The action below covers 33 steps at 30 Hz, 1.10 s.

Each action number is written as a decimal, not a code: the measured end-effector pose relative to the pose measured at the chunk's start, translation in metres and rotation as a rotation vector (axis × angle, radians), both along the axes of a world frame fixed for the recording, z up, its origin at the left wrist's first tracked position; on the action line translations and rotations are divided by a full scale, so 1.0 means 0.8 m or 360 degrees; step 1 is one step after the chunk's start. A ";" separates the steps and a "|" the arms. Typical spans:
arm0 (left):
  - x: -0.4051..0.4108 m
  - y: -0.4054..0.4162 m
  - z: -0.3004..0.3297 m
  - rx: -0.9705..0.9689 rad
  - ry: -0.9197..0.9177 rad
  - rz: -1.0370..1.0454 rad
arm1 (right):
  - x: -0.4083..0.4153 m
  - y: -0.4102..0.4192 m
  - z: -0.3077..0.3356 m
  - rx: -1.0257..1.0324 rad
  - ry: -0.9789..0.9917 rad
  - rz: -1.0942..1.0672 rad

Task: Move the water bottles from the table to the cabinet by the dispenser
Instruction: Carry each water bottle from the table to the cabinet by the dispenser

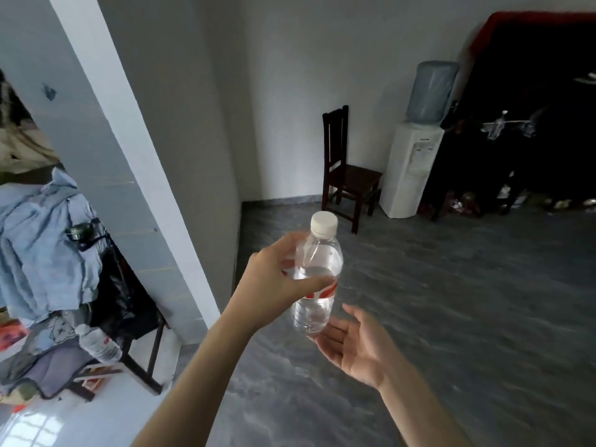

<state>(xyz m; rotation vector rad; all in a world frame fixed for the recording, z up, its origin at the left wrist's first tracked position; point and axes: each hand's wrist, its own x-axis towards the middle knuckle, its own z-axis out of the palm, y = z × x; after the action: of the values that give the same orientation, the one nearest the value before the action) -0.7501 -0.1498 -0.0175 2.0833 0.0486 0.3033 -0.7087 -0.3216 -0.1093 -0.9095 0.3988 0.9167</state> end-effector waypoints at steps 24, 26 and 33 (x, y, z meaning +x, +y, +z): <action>0.554 -0.089 0.007 0.0018 0.0085 -0.0546 | 0.471 -0.111 0.002 0.0086 -0.0041 -0.0406; 0.597 -0.104 0.011 0.0019 0.0065 -0.0572 | 0.511 -0.127 0.005 0.0100 -0.0066 -0.0415; 0.723 -0.151 0.005 0.0040 0.0086 -0.0676 | 0.625 -0.171 -0.001 0.0113 -0.0013 -0.0509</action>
<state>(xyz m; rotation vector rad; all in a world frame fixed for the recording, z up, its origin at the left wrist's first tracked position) -0.1716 -0.2706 -0.0133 2.0653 -0.3623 -0.0118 -0.2091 -0.4584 -0.1099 -0.7576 0.4859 0.6298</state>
